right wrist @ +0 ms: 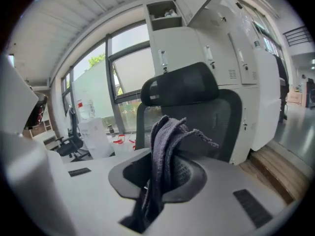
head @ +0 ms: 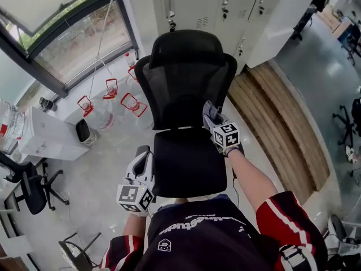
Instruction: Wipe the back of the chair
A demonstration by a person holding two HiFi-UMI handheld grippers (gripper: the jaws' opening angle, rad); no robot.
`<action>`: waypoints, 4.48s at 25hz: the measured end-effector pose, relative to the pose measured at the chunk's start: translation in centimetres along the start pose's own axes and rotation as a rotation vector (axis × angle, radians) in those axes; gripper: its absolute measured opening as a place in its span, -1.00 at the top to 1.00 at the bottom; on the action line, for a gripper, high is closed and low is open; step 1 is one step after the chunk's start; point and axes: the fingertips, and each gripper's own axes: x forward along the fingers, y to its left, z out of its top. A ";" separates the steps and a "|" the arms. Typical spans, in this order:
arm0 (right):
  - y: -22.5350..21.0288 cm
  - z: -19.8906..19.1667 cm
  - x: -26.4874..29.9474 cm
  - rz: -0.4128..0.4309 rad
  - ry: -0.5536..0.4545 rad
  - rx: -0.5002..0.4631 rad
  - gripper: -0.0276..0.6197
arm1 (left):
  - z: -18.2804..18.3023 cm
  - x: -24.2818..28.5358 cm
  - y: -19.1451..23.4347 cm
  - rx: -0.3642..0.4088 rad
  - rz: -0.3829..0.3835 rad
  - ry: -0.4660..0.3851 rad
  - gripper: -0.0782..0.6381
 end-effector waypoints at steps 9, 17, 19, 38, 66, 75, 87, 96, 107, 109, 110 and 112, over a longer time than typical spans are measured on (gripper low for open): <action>-6.9 -1.0 -16.0 -0.175 -0.076 0.073 0.70 | 1.4 1.0 -9.1 0.057 -0.074 -0.039 0.71; -3.2 3.9 -26.6 -0.179 -0.172 0.093 0.70 | 2.6 -1.7 -15.5 0.091 -0.103 -0.068 0.71; -0.7 5.2 -28.5 -0.141 -0.192 0.082 0.70 | 3.1 -2.2 -16.7 0.102 -0.111 -0.084 0.71; 17.6 2.1 -37.4 0.250 -0.128 -0.035 0.71 | -1.1 -12.6 -22.5 0.051 -0.031 -0.068 0.71; 41.9 -5.2 -45.4 0.197 -0.146 -0.048 0.71 | -7.9 -37.6 -15.5 -0.014 -0.038 -0.128 0.71; 49.2 -9.3 -53.3 0.051 -0.184 -0.022 0.71 | -9.1 -46.1 -17.8 0.034 -0.172 -0.158 0.71; 48.1 -11.0 -62.1 -0.114 -0.261 -0.037 0.71 | -10.1 -49.2 -23.8 0.069 -0.250 -0.175 0.71; 46.9 -10.3 -65.9 -0.070 -0.305 -0.073 0.71 | -9.5 -48.3 -29.1 0.087 -0.245 -0.182 0.71; 45.6 -8.9 -69.2 -0.085 -0.361 -0.117 0.71 | -9.7 -48.9 -32.4 0.144 -0.231 -0.161 0.71; 45.8 -9.1 -69.4 -0.086 -0.362 -0.129 0.71 | -9.8 -49.1 -32.6 0.146 -0.227 -0.161 0.71; 45.8 -9.1 -69.3 -0.083 -0.361 -0.133 0.71 | -9.8 -49.1 -32.6 0.147 -0.225 -0.161 0.71; 46.0 -9.2 -69.3 -0.074 -0.357 -0.137 0.71 | -9.8 -49.1 -32.7 0.148 -0.220 -0.161 0.71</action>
